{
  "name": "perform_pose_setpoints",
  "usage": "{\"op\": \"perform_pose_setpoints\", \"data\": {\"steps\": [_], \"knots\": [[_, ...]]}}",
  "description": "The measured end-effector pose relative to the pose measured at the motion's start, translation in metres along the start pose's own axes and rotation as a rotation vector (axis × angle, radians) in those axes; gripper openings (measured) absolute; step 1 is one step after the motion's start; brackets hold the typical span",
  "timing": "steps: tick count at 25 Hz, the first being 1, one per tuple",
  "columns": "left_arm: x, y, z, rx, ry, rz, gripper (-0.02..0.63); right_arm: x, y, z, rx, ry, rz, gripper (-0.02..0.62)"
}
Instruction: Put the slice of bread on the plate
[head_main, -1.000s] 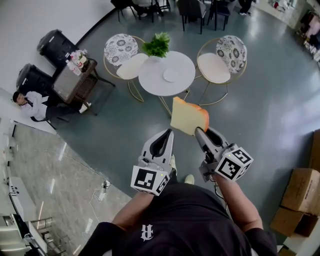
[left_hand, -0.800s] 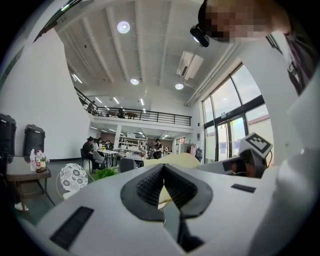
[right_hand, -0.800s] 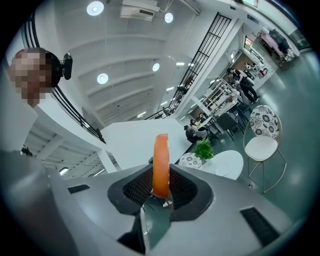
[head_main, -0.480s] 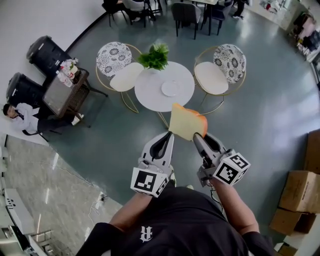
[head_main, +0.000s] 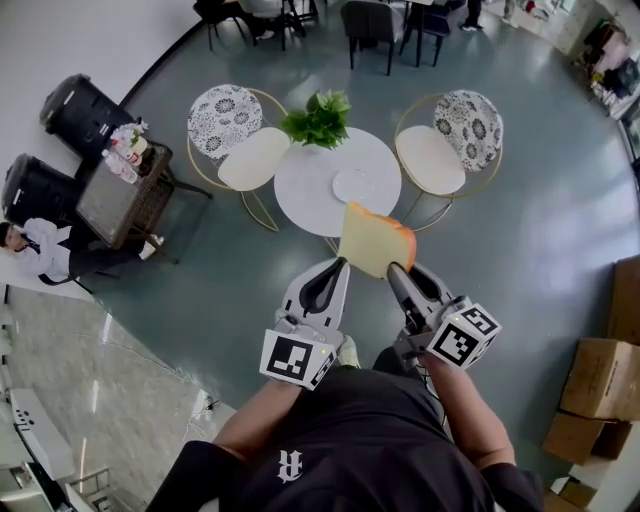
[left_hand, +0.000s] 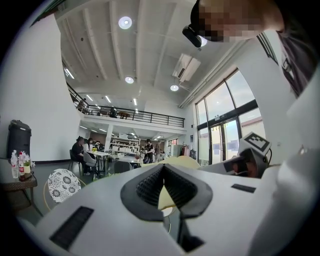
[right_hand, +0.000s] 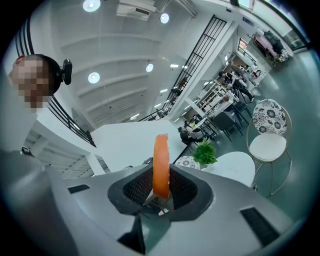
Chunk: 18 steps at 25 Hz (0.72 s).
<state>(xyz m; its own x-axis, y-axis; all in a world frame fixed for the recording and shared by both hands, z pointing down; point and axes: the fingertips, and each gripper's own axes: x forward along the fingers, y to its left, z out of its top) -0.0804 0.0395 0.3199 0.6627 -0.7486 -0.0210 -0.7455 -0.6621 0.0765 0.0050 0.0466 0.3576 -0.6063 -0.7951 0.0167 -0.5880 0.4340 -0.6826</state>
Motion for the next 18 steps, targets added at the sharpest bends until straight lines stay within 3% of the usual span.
{"op": "perform_pose_setpoints", "data": {"steps": [11,18], "knots": [[0.04,0.041,-0.019,-0.013,0.024,0.007,0.008,0.052,-0.036,0.002,0.032,0.055,-0.002,0.091],[0.098,0.073,-0.022,-0.008,0.015,0.036,0.008,0.099,-0.078,0.026,0.049,0.116,0.034,0.091]]}}
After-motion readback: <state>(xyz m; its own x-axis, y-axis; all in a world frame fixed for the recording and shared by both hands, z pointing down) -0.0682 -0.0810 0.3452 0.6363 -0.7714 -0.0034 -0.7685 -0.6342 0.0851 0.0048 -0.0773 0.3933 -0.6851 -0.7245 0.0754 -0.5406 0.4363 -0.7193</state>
